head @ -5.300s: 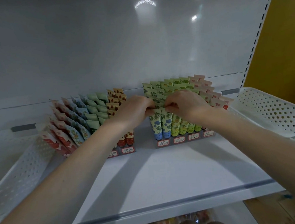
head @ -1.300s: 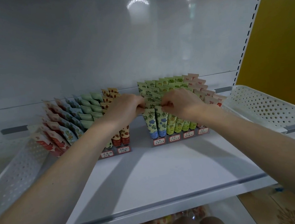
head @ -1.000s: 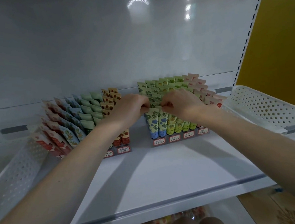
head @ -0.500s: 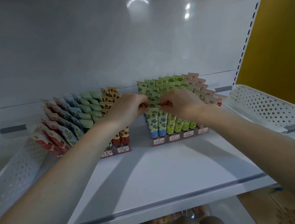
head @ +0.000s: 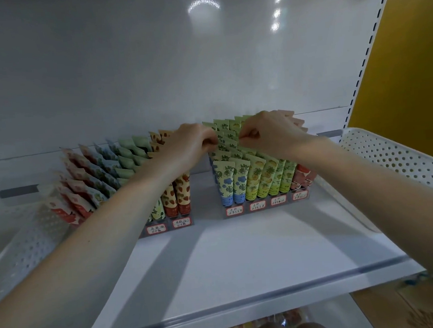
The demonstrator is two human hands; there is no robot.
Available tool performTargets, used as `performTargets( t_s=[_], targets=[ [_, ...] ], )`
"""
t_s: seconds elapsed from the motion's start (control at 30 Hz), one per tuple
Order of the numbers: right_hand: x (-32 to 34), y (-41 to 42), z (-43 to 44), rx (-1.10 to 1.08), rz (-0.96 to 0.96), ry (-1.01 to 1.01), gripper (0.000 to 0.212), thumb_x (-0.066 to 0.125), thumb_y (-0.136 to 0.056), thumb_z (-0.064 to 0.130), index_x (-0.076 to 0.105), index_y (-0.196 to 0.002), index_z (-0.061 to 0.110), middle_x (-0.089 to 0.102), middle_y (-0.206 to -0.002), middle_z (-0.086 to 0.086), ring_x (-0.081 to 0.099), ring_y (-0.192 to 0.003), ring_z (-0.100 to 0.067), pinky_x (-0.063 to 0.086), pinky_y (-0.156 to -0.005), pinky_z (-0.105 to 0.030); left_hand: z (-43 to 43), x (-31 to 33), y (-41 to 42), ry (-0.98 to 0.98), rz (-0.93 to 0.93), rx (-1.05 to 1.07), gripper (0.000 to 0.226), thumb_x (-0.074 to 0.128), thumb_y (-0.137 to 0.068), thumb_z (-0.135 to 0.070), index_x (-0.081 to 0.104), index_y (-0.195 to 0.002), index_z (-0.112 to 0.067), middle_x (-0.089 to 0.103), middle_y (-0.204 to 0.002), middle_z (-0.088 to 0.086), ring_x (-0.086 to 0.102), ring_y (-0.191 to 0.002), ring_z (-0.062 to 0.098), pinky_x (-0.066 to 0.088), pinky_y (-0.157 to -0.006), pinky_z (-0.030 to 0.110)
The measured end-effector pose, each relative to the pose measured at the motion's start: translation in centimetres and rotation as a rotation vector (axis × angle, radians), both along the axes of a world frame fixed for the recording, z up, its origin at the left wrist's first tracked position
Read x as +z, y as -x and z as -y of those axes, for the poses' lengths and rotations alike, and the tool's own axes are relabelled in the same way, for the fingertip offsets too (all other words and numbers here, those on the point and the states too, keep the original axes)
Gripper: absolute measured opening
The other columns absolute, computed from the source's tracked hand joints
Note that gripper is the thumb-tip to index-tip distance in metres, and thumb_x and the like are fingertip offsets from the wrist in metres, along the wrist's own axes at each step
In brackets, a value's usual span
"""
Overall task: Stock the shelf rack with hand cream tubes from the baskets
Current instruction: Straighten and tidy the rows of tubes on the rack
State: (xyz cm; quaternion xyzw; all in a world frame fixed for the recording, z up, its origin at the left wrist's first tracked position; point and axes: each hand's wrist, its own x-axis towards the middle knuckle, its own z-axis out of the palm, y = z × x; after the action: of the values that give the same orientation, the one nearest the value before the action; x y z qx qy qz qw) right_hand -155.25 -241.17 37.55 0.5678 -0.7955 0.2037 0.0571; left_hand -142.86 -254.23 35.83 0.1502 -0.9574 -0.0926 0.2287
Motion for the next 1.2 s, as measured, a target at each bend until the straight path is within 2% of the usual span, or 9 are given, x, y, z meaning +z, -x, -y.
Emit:
performTargets(
  t_s=[0.13, 0.4, 0.73, 0.9, 1.1, 1.2],
  targets=[
    [-0.4, 0.1, 0.8, 0.041, -0.017, -0.067, 0.018, 0.055, -0.090, 0.015, 0.070, -0.097, 0.007, 0.069, -0.098, -0.006, 0.064, -0.087, -0.022, 0.054, -0.080, -0.039, 0.4, -0.1, 0.6, -0.001, 0.067, -0.005, 0.018, 0.061, -0.088, -0.010, 0.070, -0.103, -0.009, 0.067, -0.101, 0.008, 0.060, -0.095, 0.022, 0.044, -0.083, 0.031],
    [-0.5, 0.1, 1.4, 0.104, -0.059, -0.138, 0.023, 0.050, -0.090, 0.004, 0.071, -0.100, 0.007, 0.067, -0.104, -0.003, 0.063, -0.091, -0.021, 0.053, -0.083, -0.037, 0.4, -0.4, 0.8, 0.022, 0.073, -0.002, 0.018, 0.060, -0.088, -0.008, 0.071, -0.102, -0.007, 0.068, -0.099, 0.008, 0.060, -0.092, 0.022, 0.039, -0.075, 0.024],
    [-0.8, 0.5, 1.5, 0.113, -0.051, -0.108, 0.022, 0.050, -0.089, 0.004, 0.071, -0.098, 0.007, 0.066, -0.105, -0.005, 0.062, -0.093, -0.022, 0.052, -0.086, -0.037, 0.4, -0.3, 0.9, 0.001, 0.093, -0.014, 0.019, 0.060, -0.088, -0.007, 0.071, -0.103, -0.005, 0.069, -0.100, 0.009, 0.061, -0.094, 0.023, 0.046, -0.082, 0.031],
    [-0.2, 0.8, 1.1, 0.099, 0.012, -0.094, 0.019, 0.053, -0.089, 0.008, 0.070, -0.095, 0.001, 0.069, -0.098, -0.010, 0.064, -0.089, -0.025, 0.052, -0.083, -0.040, 0.7, 0.4, 0.6, -0.038, 0.034, 0.002, 0.019, 0.059, -0.090, -0.010, 0.069, -0.105, -0.004, 0.068, -0.105, 0.009, 0.061, -0.098, 0.022, 0.043, -0.083, 0.025],
    [0.0, 0.6, 1.1, 0.081, 0.022, -0.073, 0.020, 0.052, -0.090, 0.008, 0.070, -0.097, 0.002, 0.069, -0.099, -0.009, 0.064, -0.089, -0.023, 0.053, -0.083, -0.038, 0.9, 0.2, 0.5, -0.024, 0.039, 0.004, 0.018, 0.058, -0.090, -0.012, 0.069, -0.103, -0.004, 0.068, -0.102, 0.011, 0.061, -0.095, 0.024, 0.047, -0.085, 0.036],
    [-0.1, 0.4, 1.2, 0.073, 0.020, -0.066, 0.021, 0.051, -0.090, 0.008, 0.070, -0.097, 0.002, 0.068, -0.099, -0.009, 0.064, -0.088, -0.023, 0.053, -0.082, -0.038, 0.9, 0.1, 0.7, 0.000, 0.019, 0.019, 0.019, 0.058, -0.091, -0.013, 0.068, -0.103, -0.003, 0.067, -0.101, 0.011, 0.061, -0.093, 0.025, 0.048, -0.083, 0.036]
  ],
)
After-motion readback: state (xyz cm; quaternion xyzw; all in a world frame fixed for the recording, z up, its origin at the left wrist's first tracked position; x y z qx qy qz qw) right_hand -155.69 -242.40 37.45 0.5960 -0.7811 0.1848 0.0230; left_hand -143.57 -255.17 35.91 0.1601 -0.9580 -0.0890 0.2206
